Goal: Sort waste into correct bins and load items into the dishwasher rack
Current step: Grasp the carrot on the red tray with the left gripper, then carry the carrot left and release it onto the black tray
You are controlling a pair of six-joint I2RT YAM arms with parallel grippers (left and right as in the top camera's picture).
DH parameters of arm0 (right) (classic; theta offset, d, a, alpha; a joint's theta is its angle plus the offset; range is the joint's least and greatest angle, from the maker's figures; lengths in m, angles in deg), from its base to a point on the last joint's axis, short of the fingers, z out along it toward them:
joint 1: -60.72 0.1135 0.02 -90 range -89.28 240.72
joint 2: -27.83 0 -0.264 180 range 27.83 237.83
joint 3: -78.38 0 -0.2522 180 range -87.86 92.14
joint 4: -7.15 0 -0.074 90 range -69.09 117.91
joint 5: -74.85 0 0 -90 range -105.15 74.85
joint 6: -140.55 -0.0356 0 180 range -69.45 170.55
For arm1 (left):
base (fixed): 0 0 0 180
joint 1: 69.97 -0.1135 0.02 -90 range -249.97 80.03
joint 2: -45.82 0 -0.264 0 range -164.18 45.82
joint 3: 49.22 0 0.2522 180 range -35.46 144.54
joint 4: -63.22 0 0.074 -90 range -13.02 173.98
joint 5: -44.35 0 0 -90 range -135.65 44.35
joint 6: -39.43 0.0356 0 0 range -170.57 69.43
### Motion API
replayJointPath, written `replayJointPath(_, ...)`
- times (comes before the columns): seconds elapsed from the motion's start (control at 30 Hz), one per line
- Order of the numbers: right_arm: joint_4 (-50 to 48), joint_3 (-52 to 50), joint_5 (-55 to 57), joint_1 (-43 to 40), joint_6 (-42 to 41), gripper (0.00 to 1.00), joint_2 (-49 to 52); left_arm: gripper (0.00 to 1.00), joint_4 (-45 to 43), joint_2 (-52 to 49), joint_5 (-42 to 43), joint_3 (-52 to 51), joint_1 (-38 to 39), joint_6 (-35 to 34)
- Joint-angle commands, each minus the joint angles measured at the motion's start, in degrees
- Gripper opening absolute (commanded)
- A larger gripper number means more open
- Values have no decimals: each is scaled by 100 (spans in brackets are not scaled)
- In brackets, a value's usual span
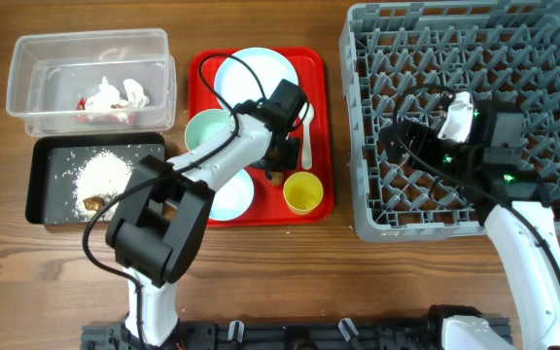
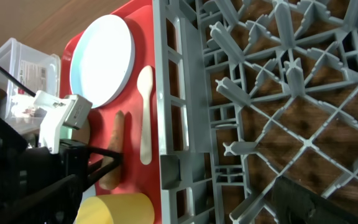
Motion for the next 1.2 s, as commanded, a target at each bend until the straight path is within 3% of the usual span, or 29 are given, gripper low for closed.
replayJointPath(0.0,-11,90,96,28,-39,100,52,4,533,39,44,833,-33,13)
replayJointPath(0.13,-7,90,94,28,-39,100,52,4,1561,313,4,2076,-308,9)
replayJointPath(0.27,2,90,96,31,-37,100,52,4,2267,715,-42,2546,-833,-339)
replayJointPath(0.5,-17,90,101,28,-35,100,52,4,3670,1515,-675,2546,-2726,-1384)
replayJointPath(0.63,-15,90,98,28,-35,100,52,4,3943,1556,-817,2474,-3873,-1637)
replayJointPath(0.83,-13,90,98,31,-35,100,52,4,3104,1556,-815,1298,-4929,-2472)
replayJointPath(0.97,-11,90,96,28,-35,100,52,4,1897,1556,-815,-7,-5187,-2981)
replayJointPath(1.1,-13,90,96,28,-39,100,52,4,721,1556,-813,-1113,-5180,-2979)
replayJointPath(1.17,-11,90,94,28,-42,100,52,13,448,1556,-813,-1436,-5180,-2979)
